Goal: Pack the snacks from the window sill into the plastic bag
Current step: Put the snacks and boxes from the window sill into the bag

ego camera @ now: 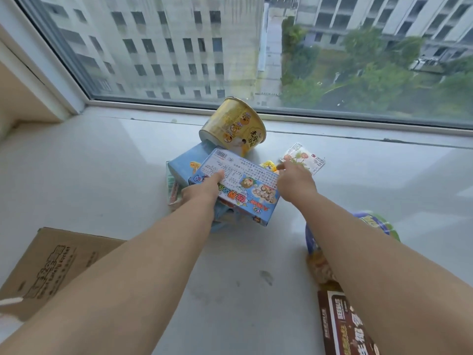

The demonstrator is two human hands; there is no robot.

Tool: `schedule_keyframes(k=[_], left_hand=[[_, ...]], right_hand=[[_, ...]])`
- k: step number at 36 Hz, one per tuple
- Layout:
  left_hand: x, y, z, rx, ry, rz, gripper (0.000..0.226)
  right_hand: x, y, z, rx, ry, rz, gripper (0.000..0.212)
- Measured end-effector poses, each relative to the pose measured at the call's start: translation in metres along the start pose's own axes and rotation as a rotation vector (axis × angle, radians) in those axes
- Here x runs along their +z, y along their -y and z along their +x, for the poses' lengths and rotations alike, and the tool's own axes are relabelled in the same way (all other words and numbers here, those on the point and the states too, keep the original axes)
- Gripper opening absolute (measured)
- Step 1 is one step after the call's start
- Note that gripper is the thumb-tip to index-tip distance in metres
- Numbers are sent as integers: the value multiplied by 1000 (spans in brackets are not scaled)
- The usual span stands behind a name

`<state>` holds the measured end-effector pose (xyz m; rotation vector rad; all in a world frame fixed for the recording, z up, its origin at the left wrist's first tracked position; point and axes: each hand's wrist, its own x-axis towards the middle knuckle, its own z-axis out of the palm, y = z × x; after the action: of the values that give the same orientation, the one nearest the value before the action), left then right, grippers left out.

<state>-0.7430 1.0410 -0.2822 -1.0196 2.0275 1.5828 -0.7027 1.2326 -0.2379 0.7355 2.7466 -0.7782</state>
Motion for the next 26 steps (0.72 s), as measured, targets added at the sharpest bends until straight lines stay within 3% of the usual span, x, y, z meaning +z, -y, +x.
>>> schedule_keyframes(k=[3, 8, 16, 22, 26], left_hand=[[3, -5, -2, 0, -25, -73, 106], [9, -8, 10, 8, -32, -89, 106], [3, -19, 7, 50, 33, -29, 50], [1, -22, 5, 70, 16, -21, 66], [1, -22, 4, 63, 24, -25, 60]], right_hand=[[4, -2, 19, 24, -5, 33, 40], [6, -13, 49, 78, 47, -61, 65], [9, -6, 82, -318, 295, -495, 85], [24, 1, 83, -336, 259, -443, 54], [22, -4, 79, -280, 133, -446, 32]])
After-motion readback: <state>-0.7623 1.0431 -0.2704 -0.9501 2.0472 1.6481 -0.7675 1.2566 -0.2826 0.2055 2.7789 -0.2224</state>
